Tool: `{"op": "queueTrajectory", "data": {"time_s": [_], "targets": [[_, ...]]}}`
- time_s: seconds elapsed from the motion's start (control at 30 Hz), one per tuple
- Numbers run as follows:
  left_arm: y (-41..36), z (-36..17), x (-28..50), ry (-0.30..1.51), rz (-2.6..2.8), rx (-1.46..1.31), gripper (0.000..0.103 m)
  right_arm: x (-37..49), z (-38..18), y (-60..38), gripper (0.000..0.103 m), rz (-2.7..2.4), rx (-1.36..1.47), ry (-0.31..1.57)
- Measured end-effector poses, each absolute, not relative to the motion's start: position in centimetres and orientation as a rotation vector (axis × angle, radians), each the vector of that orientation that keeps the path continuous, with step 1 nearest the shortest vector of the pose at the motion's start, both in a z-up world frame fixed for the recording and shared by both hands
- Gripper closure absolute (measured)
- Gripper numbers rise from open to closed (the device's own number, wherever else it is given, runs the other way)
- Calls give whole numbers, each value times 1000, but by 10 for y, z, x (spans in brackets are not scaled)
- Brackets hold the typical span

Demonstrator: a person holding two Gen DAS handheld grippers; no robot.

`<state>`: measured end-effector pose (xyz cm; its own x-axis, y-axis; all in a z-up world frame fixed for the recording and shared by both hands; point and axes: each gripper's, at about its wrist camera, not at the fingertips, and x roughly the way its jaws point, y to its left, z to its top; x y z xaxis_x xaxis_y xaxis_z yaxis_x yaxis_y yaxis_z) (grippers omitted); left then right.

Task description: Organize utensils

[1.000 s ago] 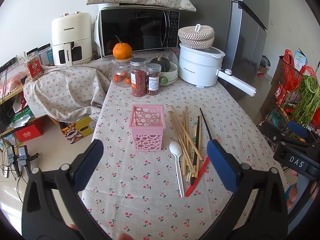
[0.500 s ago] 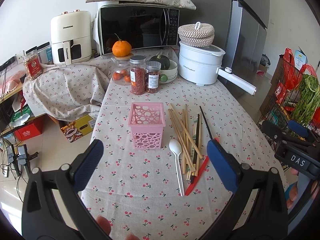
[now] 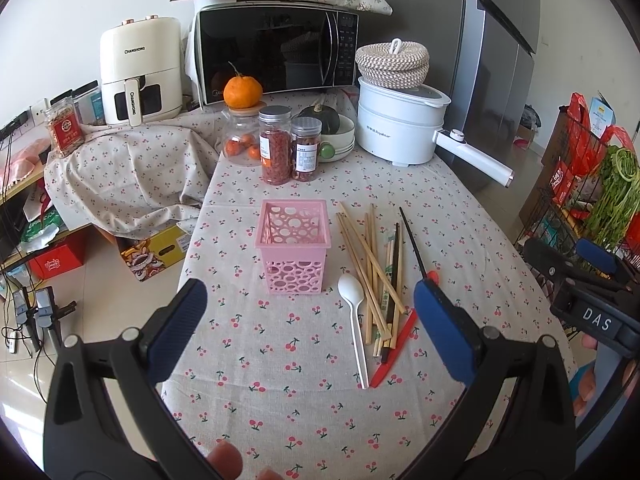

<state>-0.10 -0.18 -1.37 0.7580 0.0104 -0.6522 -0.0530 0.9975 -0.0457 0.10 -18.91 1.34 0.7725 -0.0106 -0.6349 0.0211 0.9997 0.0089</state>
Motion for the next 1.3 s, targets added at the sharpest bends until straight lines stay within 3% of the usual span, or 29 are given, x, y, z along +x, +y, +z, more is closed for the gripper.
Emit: {"op": "queueTrajectory", "data": {"time_s": [0.83,1.3], "targets": [[-2,-15,7,733,3,-79,0,10,10,-193,0,-26,42,731],[-39,-17,76,929,-81,46,0,97,3,-224,0,-43,123,954]]}}
